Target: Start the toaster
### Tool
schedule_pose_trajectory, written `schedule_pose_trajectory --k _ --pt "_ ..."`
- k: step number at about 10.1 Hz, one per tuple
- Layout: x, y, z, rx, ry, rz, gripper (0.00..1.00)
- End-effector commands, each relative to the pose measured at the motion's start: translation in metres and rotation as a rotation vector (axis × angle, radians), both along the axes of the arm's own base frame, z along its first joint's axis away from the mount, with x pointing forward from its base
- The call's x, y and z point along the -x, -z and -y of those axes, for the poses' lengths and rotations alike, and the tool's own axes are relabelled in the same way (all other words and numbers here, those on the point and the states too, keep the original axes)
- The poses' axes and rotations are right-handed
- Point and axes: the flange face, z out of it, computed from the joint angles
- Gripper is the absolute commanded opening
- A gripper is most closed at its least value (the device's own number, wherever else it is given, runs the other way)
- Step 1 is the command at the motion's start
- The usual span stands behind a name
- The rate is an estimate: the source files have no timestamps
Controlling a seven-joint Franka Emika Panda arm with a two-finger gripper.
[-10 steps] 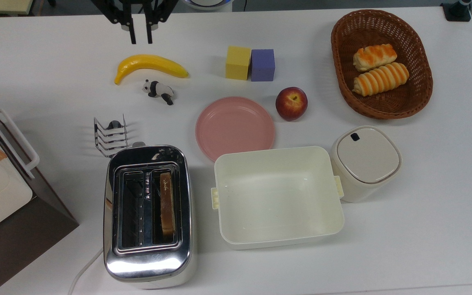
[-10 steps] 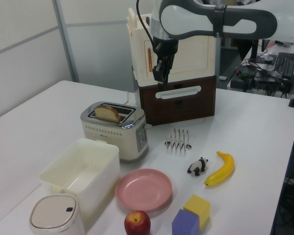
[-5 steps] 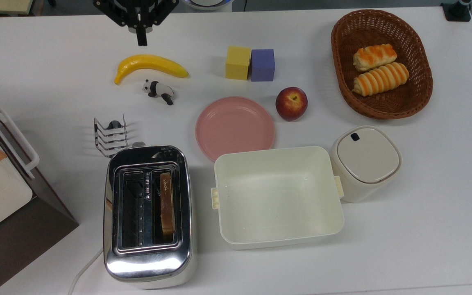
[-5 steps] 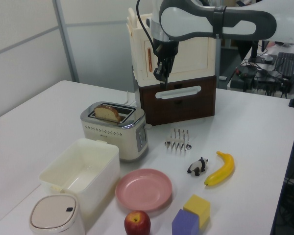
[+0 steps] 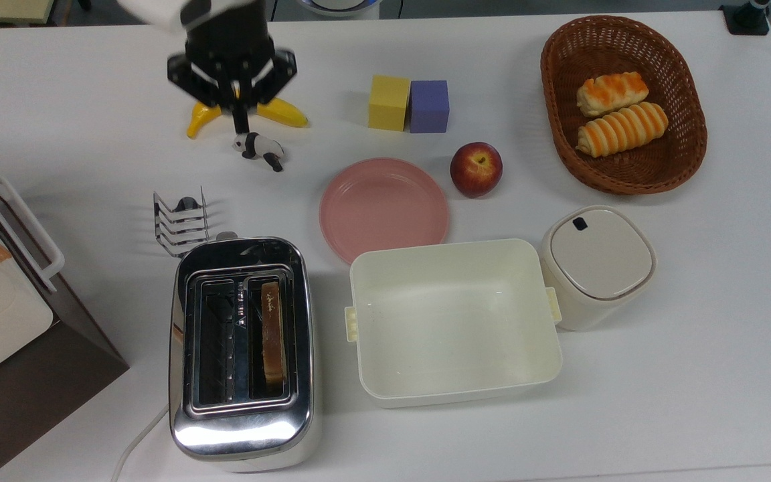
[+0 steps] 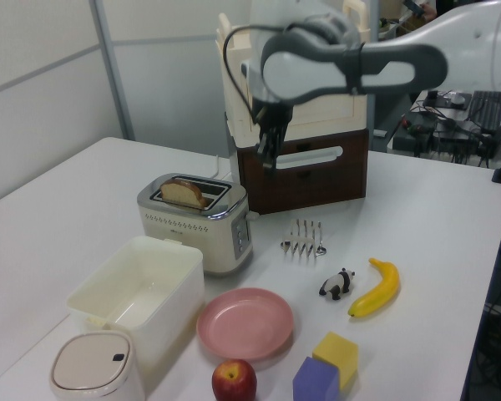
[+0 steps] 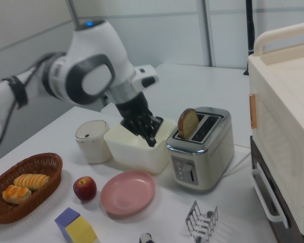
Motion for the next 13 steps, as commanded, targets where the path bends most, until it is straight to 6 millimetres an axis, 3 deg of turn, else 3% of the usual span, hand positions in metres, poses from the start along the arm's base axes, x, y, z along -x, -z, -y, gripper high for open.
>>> schedule_pose_trajectory --k 1,4,13 --pt "-0.024 0.042 0.004 -0.008 0.017 0.019 0.00" --pt "-0.046 0.086 0.009 0.027 -0.002 0.026 0.00" --pt "-0.057 0.110 0.024 0.058 -0.014 0.037 0.00"
